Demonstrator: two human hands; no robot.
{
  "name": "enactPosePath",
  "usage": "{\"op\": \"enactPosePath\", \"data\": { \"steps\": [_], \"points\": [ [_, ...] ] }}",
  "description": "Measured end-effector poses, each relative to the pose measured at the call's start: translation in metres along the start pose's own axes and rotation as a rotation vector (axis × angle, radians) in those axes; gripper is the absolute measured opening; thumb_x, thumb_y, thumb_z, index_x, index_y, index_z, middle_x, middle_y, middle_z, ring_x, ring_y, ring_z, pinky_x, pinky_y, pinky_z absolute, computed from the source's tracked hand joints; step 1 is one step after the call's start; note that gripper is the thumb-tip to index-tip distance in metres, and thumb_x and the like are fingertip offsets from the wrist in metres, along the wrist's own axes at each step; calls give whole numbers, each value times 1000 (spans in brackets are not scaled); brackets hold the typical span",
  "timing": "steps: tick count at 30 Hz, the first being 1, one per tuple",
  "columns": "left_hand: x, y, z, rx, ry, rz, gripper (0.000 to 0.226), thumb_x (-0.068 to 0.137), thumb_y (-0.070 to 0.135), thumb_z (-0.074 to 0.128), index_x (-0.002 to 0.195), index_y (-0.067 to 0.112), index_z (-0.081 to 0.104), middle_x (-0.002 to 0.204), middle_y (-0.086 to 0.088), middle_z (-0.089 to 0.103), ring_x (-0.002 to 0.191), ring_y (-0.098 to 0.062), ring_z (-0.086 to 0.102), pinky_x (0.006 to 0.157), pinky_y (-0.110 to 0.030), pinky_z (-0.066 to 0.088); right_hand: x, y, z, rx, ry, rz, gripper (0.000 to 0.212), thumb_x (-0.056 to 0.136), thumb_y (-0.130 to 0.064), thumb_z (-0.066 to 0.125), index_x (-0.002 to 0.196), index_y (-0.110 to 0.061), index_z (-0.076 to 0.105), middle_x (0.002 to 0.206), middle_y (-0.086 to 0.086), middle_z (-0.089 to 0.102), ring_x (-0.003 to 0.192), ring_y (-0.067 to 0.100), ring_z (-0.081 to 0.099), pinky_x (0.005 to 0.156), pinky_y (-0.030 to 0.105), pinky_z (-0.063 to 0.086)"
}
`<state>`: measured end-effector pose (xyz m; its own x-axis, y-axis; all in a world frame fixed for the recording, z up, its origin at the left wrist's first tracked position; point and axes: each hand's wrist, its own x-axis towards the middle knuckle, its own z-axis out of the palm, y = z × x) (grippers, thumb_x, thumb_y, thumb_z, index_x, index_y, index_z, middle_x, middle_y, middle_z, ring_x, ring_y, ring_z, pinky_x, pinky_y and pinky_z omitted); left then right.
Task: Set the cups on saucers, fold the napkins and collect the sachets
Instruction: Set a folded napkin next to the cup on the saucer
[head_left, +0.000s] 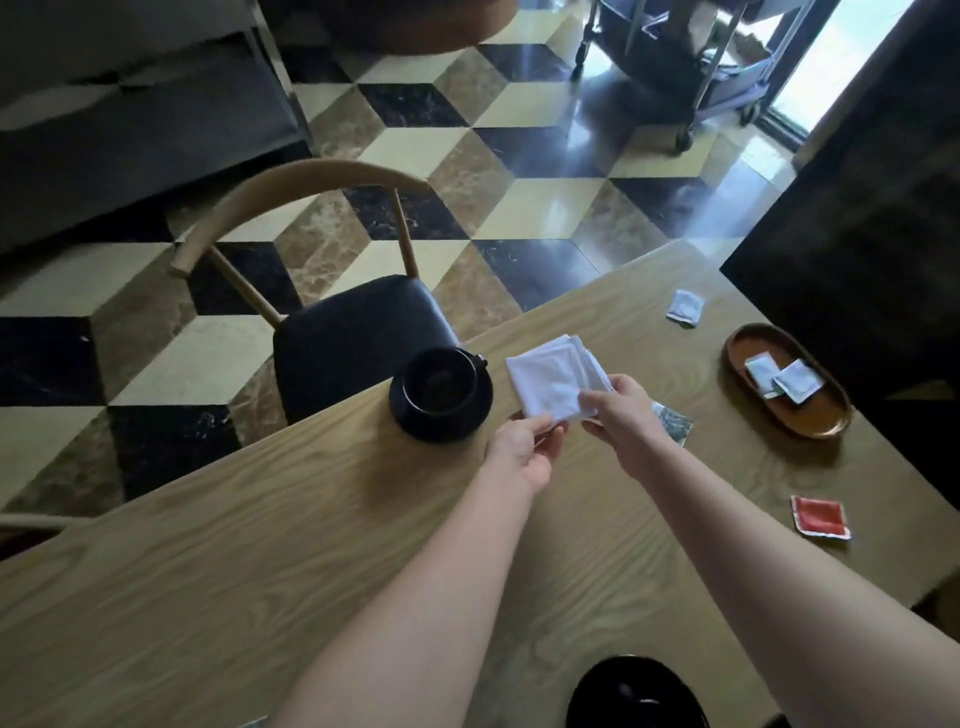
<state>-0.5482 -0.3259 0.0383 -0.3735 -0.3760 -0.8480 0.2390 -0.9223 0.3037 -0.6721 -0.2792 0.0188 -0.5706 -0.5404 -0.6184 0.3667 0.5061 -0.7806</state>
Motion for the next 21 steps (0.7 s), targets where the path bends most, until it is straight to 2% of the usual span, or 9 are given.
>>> {"op": "enactPosePath", "data": {
  "steps": [3, 5, 8, 11, 14, 18, 21],
  "points": [
    [35, 13, 18, -98, 48, 27, 19, 93, -15, 50, 86, 0, 58, 80, -14, 60, 69, -21, 58, 48, -17, 54, 37, -15, 7, -32, -30, -52, 30, 72, -10, 61, 100, -17, 55, 99, 4, 63, 86, 17, 62, 71, 30, 53],
    [56, 17, 25, -120, 143, 67, 15, 89, -17, 57, 80, -5, 58, 76, -16, 60, 66, -22, 60, 50, -19, 56, 60, -19, 14, -75, -45, -82, 24, 75, -8, 62, 96, -17, 55, 97, 5, 62, 82, 17, 61, 67, 31, 53],
    [84, 14, 24, -35, 356, 175, 15, 83, -13, 66, 73, -8, 57, 59, -16, 62, 43, -20, 63, 42, -23, 56, 88, -9, 21, -332, -46, -143, 14, 84, -6, 61, 98, -8, 57, 93, 11, 62, 80, 24, 61, 70, 42, 54],
    [102, 4, 17, 45, 435, 189, 15, 89, 2, 66, 81, -9, 60, 64, -18, 66, 41, -21, 67, 39, -25, 53, 100, 5, 21, -635, 4, -204, 21, 84, -21, 65, 98, -6, 59, 93, 7, 66, 88, 27, 62, 76, 38, 47],
    [108, -2, 13, 51, 506, 214, 22, 87, 16, 70, 84, -4, 62, 54, -15, 68, 43, -24, 69, 39, -28, 52, 102, 13, 24, -675, 65, -222, 26, 80, -33, 67, 94, -13, 56, 89, 3, 66, 85, 25, 61, 74, 38, 48],
    [101, -1, 8, 199, 571, 193, 37, 80, 38, 72, 67, 4, 64, 36, 0, 60, 31, -16, 60, 35, -23, 47, 97, 21, 29, -712, 125, -251, 27, 79, -38, 67, 89, -18, 52, 77, -8, 56, 80, 24, 59, 67, 32, 39],
    [82, -8, -1, 399, 519, 138, 48, 78, 55, 63, 64, 9, 65, 46, -1, 67, 33, -17, 60, 33, -19, 42, 93, 22, 31, -673, 153, -229, 37, 80, -40, 72, 98, -14, 53, 84, -4, 60, 87, 25, 61, 68, 31, 38]
  ]
}}
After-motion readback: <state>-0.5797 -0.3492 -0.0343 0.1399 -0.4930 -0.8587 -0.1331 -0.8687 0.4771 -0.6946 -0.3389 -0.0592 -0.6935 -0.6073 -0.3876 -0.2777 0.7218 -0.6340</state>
